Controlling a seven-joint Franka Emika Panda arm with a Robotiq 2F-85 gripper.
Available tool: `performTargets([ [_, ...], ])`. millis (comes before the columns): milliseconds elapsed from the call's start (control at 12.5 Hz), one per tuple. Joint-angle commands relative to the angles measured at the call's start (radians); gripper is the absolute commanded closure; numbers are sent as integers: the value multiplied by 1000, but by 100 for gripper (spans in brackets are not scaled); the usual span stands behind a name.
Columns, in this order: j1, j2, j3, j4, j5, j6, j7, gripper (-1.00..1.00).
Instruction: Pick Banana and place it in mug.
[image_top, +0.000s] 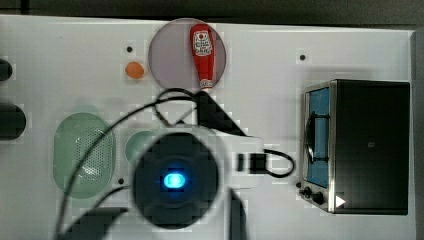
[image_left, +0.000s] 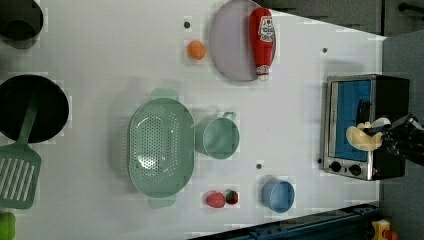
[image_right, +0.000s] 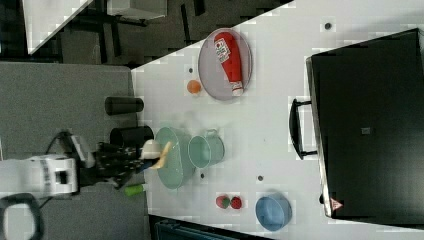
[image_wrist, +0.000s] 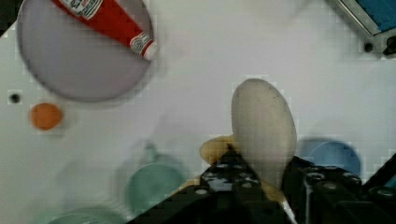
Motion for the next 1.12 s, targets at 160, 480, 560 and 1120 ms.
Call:
performTargets([
  [160,50,70,190,-22,128,-14,298,53],
  [480,51,166,300,-43,137,129,460,53],
  [560,51,195,318,-66,137,192,504,53],
  [1120,52,342,351,-269,25,608,609,53],
])
